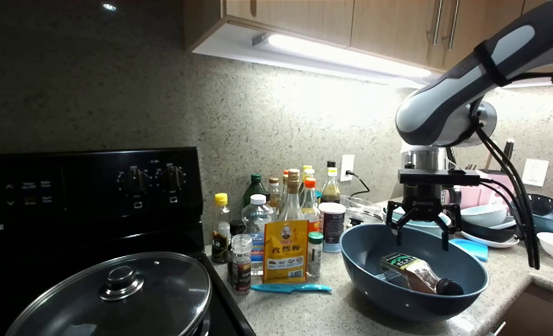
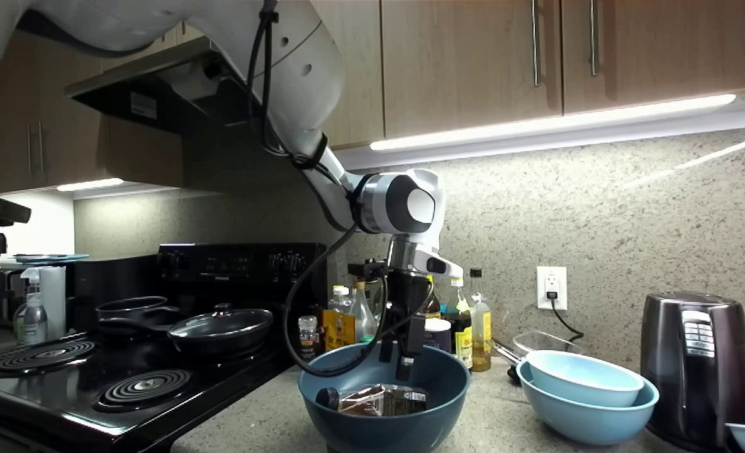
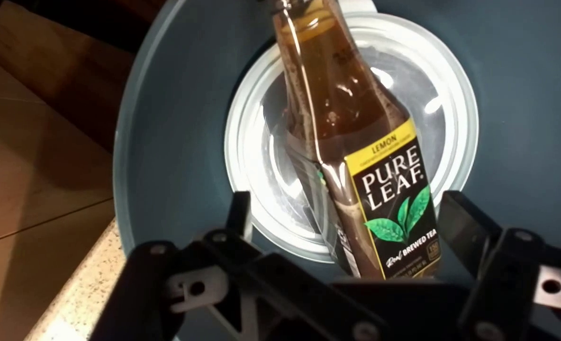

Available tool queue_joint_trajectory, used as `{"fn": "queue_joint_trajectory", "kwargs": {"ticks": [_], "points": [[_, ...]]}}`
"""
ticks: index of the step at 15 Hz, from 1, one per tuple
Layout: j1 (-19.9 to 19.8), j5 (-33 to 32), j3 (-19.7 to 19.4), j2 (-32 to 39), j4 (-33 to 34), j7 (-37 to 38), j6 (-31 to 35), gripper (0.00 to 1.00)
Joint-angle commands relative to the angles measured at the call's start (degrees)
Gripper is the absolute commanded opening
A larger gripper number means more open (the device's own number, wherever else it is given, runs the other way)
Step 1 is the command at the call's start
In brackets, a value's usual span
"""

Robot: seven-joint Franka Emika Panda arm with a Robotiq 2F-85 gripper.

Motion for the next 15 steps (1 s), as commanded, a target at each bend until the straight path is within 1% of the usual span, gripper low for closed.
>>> {"fn": "queue_joint_trajectory", "kwargs": {"ticks": [1, 6, 7, 12, 15], "points": [[0.47, 0.14, -0.55, 0.21, 0.13, -0.12, -0.12, 1.00], [0.95, -0.58, -0.37, 0.10, 0.00, -0.26, -0.02, 1.00], [1.60, -1.02, -0.41, -0.54, -1.37, 1.63, 1.57, 1.00], [2.94, -0.23, -0.04, -2.73, -5.98, 2.14, 4.87, 1.00], [3.11, 0.82, 0.03, -4.08, -9.09, 1.77, 6.21, 1.00]]}}
